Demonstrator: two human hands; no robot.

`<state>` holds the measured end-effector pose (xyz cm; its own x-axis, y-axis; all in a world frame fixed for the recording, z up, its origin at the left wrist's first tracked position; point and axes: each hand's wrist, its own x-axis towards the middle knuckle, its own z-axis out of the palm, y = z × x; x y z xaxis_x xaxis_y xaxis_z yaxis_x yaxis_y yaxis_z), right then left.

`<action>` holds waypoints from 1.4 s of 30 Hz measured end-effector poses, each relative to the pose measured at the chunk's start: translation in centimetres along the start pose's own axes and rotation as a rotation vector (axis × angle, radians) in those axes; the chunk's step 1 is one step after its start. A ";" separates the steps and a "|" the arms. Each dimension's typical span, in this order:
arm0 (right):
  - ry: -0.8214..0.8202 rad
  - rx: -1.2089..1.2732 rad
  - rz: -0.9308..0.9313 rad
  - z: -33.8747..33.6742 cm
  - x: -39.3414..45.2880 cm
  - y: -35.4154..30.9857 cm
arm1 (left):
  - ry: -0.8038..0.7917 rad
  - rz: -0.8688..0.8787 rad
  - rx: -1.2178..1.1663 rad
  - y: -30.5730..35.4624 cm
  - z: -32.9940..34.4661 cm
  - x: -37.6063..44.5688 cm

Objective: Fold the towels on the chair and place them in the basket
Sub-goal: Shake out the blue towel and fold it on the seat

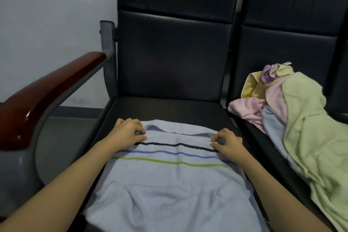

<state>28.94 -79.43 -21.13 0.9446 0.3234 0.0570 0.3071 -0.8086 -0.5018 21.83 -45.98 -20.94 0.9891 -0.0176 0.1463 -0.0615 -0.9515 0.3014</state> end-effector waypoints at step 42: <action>0.874 0.405 -0.228 -18.9 -9.8 -10.8 | 0.400 0.086 0.009 11.6 -22.2 -6.4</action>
<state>18.57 -83.12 0.03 0.6716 -0.1576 0.7239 0.5830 -0.4905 -0.6477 11.85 -50.07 2.59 0.8500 0.0219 0.5263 -0.1388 -0.9545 0.2639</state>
